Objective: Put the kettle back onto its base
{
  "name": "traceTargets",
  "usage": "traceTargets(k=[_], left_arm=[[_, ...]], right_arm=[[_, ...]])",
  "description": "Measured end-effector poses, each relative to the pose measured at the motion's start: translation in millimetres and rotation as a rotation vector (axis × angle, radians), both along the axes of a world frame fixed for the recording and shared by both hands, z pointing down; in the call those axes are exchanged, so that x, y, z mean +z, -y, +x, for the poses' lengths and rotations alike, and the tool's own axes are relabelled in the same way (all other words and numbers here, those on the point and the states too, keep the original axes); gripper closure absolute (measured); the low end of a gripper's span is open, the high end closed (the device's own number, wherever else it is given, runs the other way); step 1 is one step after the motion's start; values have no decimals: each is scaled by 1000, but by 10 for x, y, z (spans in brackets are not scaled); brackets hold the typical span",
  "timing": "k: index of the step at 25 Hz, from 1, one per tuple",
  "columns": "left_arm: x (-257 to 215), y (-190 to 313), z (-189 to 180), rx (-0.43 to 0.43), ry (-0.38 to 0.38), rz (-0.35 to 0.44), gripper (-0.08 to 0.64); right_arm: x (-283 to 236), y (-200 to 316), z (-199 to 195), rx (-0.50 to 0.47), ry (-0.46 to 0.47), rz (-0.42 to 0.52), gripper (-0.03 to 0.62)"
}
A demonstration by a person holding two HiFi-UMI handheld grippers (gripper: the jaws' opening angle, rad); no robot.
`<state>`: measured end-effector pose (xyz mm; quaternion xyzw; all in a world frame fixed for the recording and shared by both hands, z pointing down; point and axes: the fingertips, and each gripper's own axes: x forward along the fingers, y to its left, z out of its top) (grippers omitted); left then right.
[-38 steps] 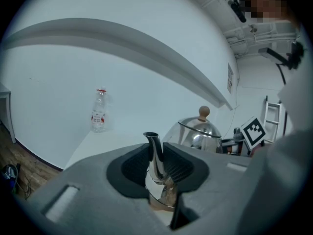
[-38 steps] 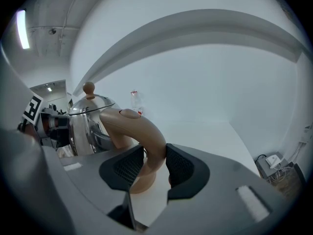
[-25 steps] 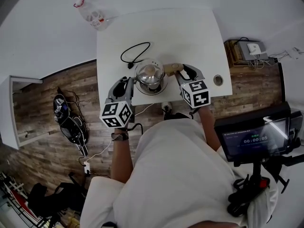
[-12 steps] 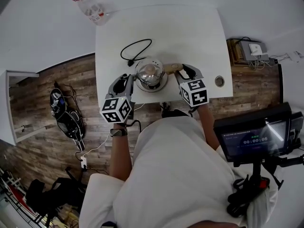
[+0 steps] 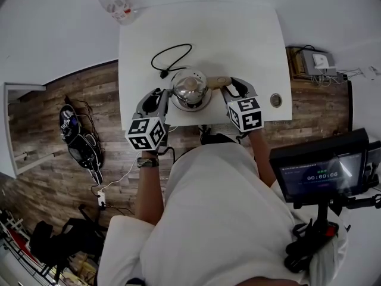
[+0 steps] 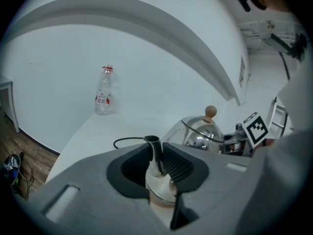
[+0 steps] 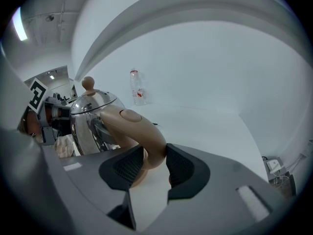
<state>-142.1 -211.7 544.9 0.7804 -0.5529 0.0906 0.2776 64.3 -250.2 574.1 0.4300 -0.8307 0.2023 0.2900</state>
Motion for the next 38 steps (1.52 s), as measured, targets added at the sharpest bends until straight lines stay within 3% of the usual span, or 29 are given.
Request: traceTargets(k=[24, 38], left_arm=[[101, 63, 127, 43, -2, -23, 471], [240, 140, 44, 2, -2, -23, 463]], right_arm=[[43, -20, 140, 37, -20, -16, 439], [130, 31, 65, 64, -8, -27, 433]])
